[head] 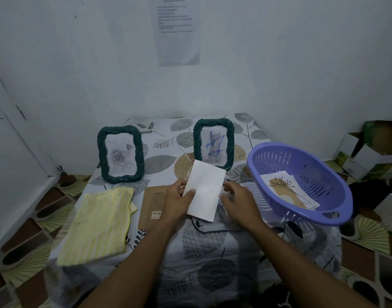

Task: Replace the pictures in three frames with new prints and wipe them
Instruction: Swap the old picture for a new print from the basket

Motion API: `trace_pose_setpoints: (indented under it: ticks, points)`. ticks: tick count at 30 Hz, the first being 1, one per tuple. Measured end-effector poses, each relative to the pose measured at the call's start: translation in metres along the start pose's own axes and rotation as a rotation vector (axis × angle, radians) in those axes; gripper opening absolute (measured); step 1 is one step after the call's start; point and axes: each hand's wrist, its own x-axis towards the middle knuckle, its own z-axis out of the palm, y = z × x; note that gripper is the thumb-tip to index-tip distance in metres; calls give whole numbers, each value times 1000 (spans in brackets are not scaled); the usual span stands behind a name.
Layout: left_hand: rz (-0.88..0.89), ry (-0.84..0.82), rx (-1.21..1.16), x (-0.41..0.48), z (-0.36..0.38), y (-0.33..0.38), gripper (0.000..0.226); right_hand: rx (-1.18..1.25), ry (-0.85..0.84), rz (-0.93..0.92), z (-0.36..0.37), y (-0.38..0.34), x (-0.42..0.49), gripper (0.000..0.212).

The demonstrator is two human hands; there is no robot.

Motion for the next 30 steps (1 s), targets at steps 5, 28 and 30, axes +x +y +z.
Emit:
trace_pose_setpoints:
  ticks: [5, 28, 30]
  points:
    - [-7, -24, 9, -4, -1, 5, 14, 159, 40, 73, 0, -15, 4, 32]
    - [53, -54, 55, 15, 101, 56, 6, 41, 122, 150, -138, 15, 14, 20]
    - [43, 15, 95, 15, 98, 47, 7, -110, -47, 115, -137, 21, 7, 33]
